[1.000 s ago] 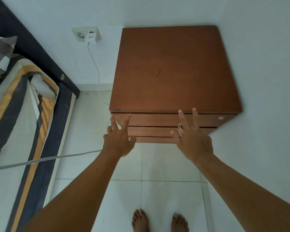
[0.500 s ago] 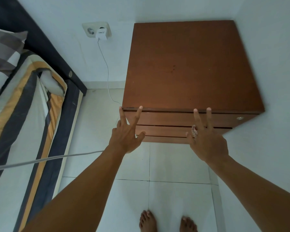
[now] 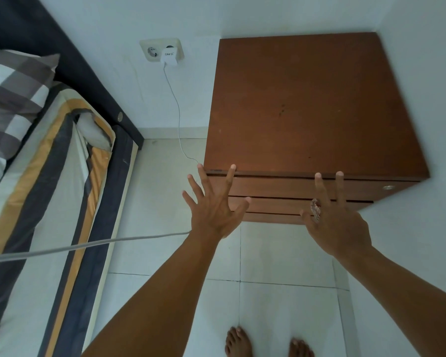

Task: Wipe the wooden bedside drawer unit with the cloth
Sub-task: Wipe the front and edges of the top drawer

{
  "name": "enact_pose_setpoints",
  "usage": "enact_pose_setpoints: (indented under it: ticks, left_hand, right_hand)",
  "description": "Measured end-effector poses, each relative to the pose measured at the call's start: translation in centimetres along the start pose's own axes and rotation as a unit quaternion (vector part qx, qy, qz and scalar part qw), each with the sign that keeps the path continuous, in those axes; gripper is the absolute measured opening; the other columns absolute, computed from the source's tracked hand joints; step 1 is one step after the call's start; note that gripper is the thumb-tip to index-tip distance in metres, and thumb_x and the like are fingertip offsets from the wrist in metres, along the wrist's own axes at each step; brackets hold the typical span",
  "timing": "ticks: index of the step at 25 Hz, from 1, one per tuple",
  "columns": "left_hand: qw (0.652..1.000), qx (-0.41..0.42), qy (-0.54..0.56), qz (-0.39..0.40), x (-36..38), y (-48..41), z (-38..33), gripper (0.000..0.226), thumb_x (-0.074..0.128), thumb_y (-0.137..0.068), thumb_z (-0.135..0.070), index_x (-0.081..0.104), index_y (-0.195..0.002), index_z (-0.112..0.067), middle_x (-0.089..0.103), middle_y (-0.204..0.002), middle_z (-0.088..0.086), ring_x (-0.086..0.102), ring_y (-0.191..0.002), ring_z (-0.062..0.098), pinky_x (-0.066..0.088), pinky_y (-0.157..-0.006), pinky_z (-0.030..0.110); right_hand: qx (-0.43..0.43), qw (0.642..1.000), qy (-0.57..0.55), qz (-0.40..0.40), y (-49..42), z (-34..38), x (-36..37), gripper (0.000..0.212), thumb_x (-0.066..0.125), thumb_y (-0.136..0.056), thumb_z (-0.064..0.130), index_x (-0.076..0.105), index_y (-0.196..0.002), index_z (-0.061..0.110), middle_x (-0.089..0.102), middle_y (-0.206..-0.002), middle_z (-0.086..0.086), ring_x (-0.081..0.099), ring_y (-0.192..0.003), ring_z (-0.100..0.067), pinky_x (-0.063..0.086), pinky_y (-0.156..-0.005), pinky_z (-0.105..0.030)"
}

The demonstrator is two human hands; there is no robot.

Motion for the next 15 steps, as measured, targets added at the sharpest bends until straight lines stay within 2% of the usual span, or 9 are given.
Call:
enact_pose_setpoints:
  ticks: [1,5,7,9,11,12,13,15]
  left_hand:
    - [1.0,-0.008,-0.001,-0.007,0.2,0.3,-0.1,0.088,0.027,-0.084,-0.086,-0.02,-0.151,-0.054,-0.034,-0.162,0.015,-0.019,-0.149,0.052,0.002,-0.115,0.073]
    - [0.999,-0.027,-0.018,-0.019,0.8,1.4,-0.1,0.086,0.022,-0.086,-0.085,-0.022,-0.151,-0.052,-0.033,-0.163,0.012,-0.014,-0.15,0.054,0.003,-0.115,0.072]
    - [0.999,-0.027,-0.032,-0.012,0.8,1.8,-0.2,0.084,0.02,-0.087,-0.085,-0.023,-0.151,-0.052,-0.032,-0.164,0.013,-0.014,-0.149,0.055,0.002,-0.115,0.072]
    - [0.999,-0.026,-0.042,-0.005,0.8,1.8,-0.3,0.083,0.019,-0.087,-0.084,-0.025,-0.151,-0.052,-0.031,-0.164,0.015,-0.013,-0.149,0.055,0.003,-0.116,0.072]
    - [0.999,-0.028,-0.04,-0.002,0.7,1.6,-0.5,0.083,0.019,-0.087,-0.084,-0.026,-0.15,-0.053,-0.03,-0.164,0.017,-0.011,-0.149,0.056,0.004,-0.116,0.072]
    - [0.999,-0.032,-0.038,-0.002,0.6,1.4,-0.5,0.083,0.02,-0.087,-0.085,-0.027,-0.149,-0.053,-0.03,-0.164,0.017,-0.009,-0.149,0.057,0.006,-0.116,0.072]
    - [0.999,-0.037,-0.036,0.0,0.5,1.1,-0.6,0.084,0.02,-0.087,-0.085,-0.027,-0.149,-0.054,-0.03,-0.164,0.018,-0.008,-0.149,0.058,0.007,-0.116,0.072]
    - [0.999,-0.045,-0.025,0.009,0.1,0.5,-0.7,0.085,0.021,-0.086,-0.086,-0.027,-0.148,-0.054,-0.029,-0.164,0.019,-0.003,-0.149,0.059,0.011,-0.115,0.073]
  right_hand:
    - [-0.003,1.0,0.01,0.006,-0.1,-0.1,0.2,0.08,0.034,-0.096,0.064,0.015,-0.164,0.027,-0.002,-0.173,-0.016,0.068,-0.111,-0.041,0.047,-0.051,-0.034]
    - [0.01,1.0,-0.004,0.002,-0.1,0.1,-0.6,0.087,0.049,-0.095,0.06,0.008,-0.165,0.028,0.003,-0.173,-0.017,0.071,-0.091,-0.039,0.042,-0.049,-0.031]
    - [0.012,1.0,0.001,0.011,0.1,0.1,-1.0,0.083,0.046,-0.096,0.057,0.013,-0.165,0.026,0.014,-0.17,-0.021,0.07,-0.092,-0.038,0.044,-0.05,-0.031]
    - [0.014,0.999,0.01,0.039,-0.1,-0.4,-0.6,0.076,0.023,-0.096,0.06,0.026,-0.16,0.019,0.025,-0.165,-0.025,0.067,-0.105,-0.038,0.045,-0.052,-0.034]
    - [-0.03,0.998,0.041,0.046,-0.5,-0.7,0.4,0.09,-0.006,-0.086,0.058,0.03,-0.157,0.017,0.005,-0.171,-0.022,0.062,-0.117,-0.037,0.032,-0.048,-0.029]
    - [-0.039,0.996,0.059,0.052,-0.5,-0.6,0.4,0.092,-0.008,-0.084,0.058,0.031,-0.157,0.019,-0.003,-0.172,-0.019,0.061,-0.12,-0.037,0.029,-0.048,-0.028]
    - [-0.036,0.996,0.064,0.05,-0.5,-0.5,0.3,0.088,-0.003,-0.086,0.06,0.03,-0.158,0.021,-0.004,-0.172,-0.018,0.062,-0.118,-0.037,0.029,-0.049,-0.028]
    - [0.0,0.999,0.032,0.038,-0.4,-0.3,-0.1,0.077,0.026,-0.094,0.062,0.021,-0.162,0.026,0.002,-0.173,-0.016,0.068,-0.104,-0.038,0.036,-0.049,-0.028]
Point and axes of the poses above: each hand's wrist, its own y-axis away from the middle knuckle, its own x-axis out of the palm, z = x × y, the point moved 2 cm from there along -y, towards the middle knuckle
